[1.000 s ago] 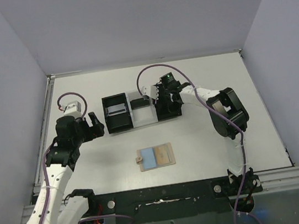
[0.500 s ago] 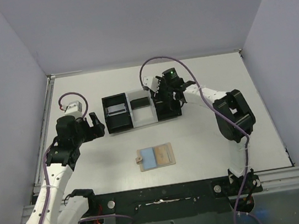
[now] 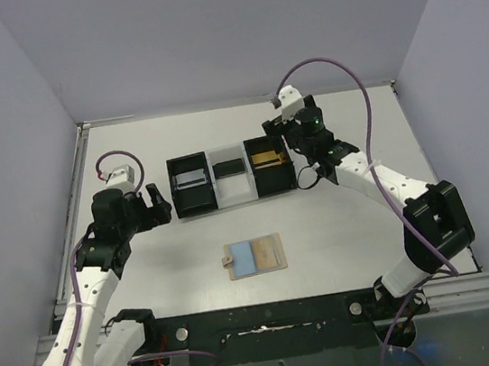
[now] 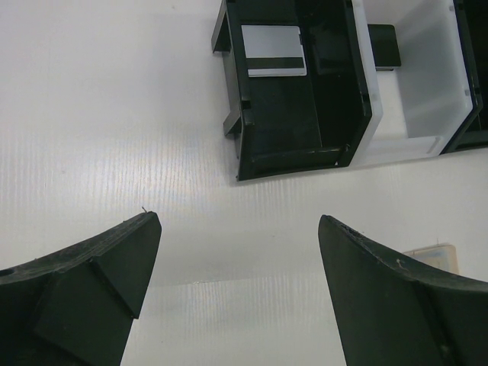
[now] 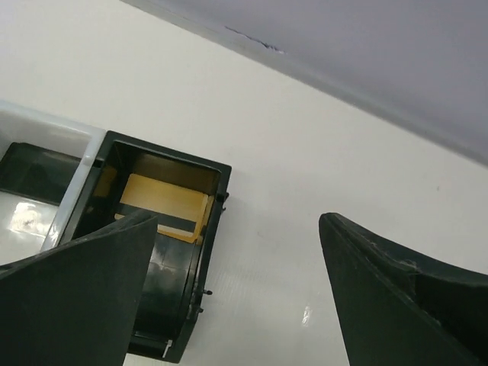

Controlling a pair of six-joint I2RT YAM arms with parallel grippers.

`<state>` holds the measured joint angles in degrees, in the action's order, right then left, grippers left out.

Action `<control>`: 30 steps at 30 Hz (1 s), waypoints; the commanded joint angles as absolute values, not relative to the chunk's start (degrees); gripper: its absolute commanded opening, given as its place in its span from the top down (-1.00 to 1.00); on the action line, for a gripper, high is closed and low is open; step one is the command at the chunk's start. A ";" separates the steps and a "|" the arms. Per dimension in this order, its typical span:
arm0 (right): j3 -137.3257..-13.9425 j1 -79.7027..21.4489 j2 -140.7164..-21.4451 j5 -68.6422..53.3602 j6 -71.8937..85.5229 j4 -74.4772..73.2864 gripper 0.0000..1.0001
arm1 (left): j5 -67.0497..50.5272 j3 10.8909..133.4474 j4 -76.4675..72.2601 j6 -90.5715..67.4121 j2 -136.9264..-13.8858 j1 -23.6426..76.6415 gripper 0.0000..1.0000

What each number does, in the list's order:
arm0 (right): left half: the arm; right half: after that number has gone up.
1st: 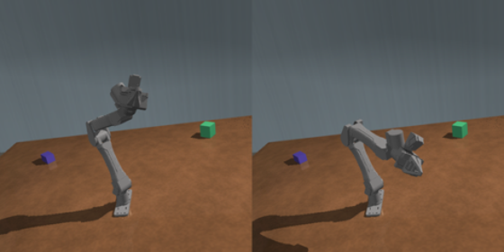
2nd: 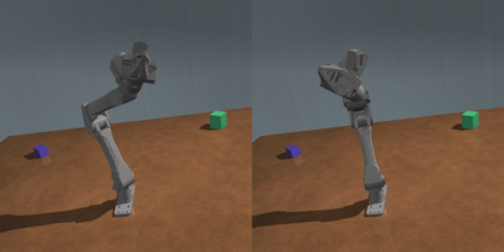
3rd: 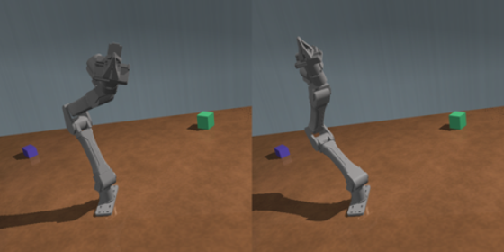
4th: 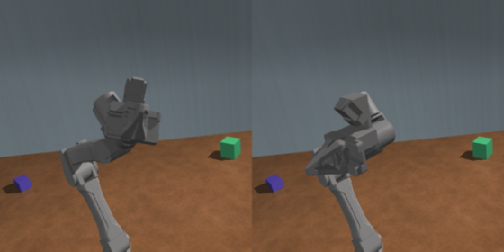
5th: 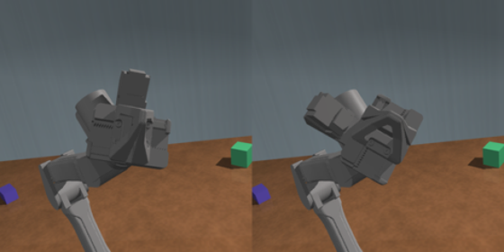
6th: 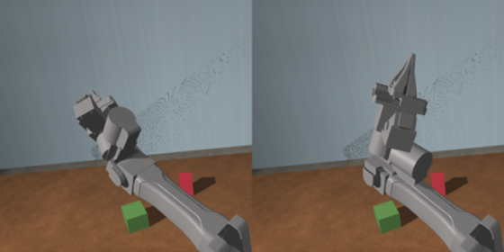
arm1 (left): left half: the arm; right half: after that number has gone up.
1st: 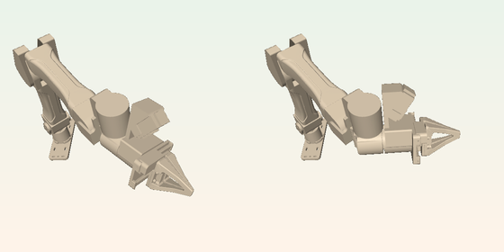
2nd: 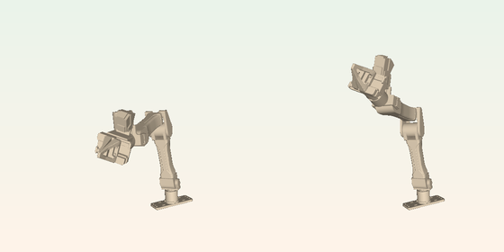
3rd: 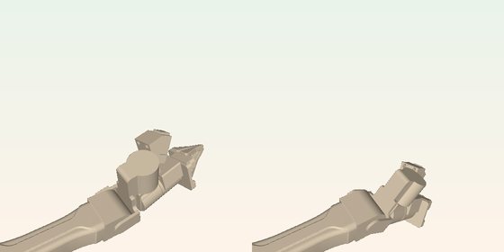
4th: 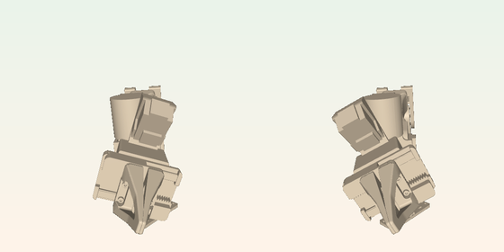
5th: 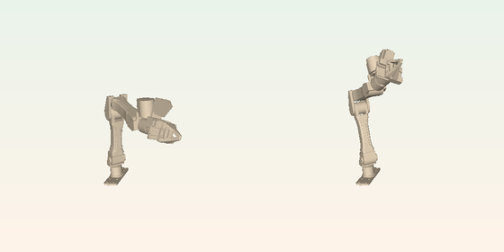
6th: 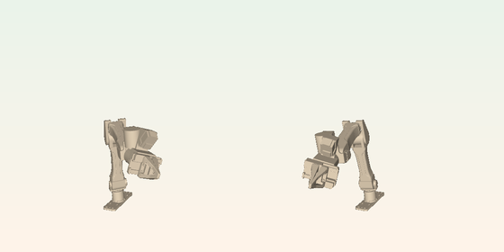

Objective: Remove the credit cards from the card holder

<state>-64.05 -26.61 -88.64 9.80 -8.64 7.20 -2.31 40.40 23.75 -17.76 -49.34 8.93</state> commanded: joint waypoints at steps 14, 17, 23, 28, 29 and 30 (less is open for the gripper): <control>-81.20 -20.34 -104.45 6.07 19.52 -22.19 -0.82 | -3.55 41.05 20.87 -16.79 -50.08 8.68 -0.69; -81.06 -20.09 -105.65 7.13 20.41 -22.34 -0.79 | -3.59 41.06 20.85 -16.79 -50.16 8.70 -0.69; -80.42 -19.70 -106.59 11.51 21.62 -24.32 -0.69 | -3.70 41.11 20.84 -16.79 -50.40 8.70 -0.69; -78.69 -19.73 -104.80 13.48 21.49 -24.84 -0.67 | -3.77 41.09 20.83 -16.70 -50.56 8.70 -0.69; -78.22 -19.72 -104.46 13.86 21.45 -24.87 -0.67 | -3.79 41.08 20.84 -16.70 -50.55 8.70 -0.69; -77.73 -19.69 -104.12 14.24 21.40 -24.92 -0.67 | -3.85 41.05 20.91 -16.70 -50.63 8.70 -0.69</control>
<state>-78.26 -20.03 -106.80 10.59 20.95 -24.62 -2.92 40.40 23.75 -17.72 -50.50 8.93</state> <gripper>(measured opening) 0.837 0.843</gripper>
